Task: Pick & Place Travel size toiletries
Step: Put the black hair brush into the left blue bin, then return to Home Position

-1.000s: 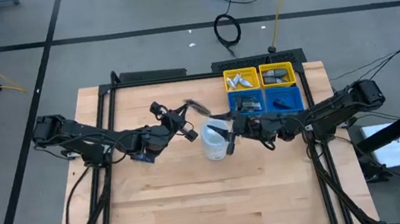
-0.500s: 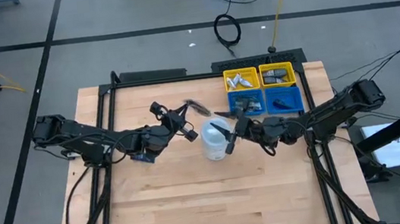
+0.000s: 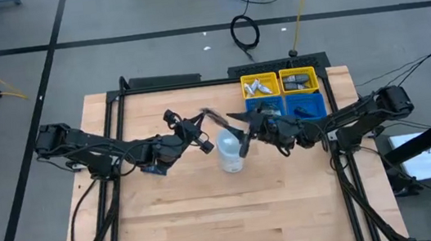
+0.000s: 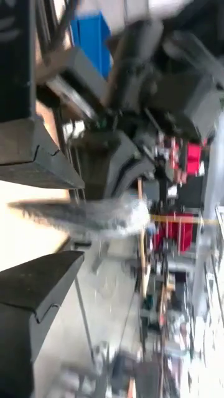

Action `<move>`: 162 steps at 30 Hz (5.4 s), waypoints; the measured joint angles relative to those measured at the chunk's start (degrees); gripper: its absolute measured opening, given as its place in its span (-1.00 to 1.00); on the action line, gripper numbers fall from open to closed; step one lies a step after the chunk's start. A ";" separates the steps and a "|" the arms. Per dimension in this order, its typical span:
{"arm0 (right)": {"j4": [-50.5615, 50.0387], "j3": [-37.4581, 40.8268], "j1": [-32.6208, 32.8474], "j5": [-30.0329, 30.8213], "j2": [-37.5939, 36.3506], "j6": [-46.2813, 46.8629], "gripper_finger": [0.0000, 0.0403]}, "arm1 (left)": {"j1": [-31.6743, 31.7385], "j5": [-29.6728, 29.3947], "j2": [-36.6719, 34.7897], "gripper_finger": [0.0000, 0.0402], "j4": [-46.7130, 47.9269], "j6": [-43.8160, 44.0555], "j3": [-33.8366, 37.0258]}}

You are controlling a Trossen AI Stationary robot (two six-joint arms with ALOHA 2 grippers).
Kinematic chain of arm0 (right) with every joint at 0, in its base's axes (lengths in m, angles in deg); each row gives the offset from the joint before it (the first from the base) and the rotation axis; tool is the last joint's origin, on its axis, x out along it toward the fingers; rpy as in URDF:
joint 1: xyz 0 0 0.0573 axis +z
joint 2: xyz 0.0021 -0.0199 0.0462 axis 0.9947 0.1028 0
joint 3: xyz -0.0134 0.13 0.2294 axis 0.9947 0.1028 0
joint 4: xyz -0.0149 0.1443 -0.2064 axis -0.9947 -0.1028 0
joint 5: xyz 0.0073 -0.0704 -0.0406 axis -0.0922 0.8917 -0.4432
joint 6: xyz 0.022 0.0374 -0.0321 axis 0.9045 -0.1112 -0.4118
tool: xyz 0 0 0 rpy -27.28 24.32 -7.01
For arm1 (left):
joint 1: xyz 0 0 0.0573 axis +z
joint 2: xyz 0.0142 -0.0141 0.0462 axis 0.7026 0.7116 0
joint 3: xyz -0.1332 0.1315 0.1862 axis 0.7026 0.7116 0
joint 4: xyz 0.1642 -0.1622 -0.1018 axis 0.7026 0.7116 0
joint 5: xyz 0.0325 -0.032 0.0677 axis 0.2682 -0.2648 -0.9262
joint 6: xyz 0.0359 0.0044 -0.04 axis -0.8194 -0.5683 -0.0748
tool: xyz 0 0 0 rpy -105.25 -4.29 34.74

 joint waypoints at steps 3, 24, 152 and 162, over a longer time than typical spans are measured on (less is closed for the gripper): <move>-0.11 0.00 -0.73 -2.79 0.04 0.95 -0.20 | 0.00 0.04 0.00 -1.00 -0.03 0.08 0.00; -0.64 0.00 -1.24 -2.66 0.04 2.43 -0.91 | -0.02 0.61 -0.02 -0.98 -0.11 0.87 0.02; -59.90 0.00 -12.10 5.92 -18.13 -5.87 0.33 | -4.88 40.78 -7.85 -0.10 79.85 45.21 0.04; -58.36 0.00 -8.53 5.80 -19.50 -5.84 0.33 | -4.94 51.16 -7.63 -0.10 83.21 43.41 3.28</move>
